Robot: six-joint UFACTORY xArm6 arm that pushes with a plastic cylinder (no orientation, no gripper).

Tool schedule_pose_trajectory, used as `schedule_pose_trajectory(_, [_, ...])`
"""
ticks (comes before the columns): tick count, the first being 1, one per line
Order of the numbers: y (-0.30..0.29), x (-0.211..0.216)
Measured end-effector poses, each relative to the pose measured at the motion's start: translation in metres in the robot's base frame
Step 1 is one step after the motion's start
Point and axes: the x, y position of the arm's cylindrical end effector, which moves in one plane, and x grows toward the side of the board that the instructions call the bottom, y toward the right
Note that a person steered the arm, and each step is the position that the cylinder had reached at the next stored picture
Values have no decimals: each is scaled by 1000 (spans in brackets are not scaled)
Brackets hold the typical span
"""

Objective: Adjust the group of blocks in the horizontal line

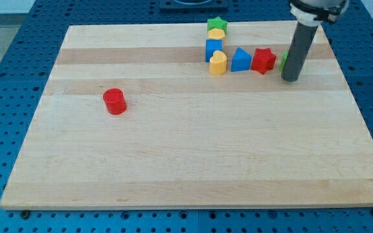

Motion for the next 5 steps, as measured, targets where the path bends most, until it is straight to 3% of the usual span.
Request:
schedule_pose_trajectory(1, [0, 2])
schedule_pose_trajectory(2, [-31, 67])
schedule_pose_trajectory(3, [-119, 149])
schedule_pose_trajectory(4, [-243, 160])
schedule_pose_trajectory(5, [-348, 145])
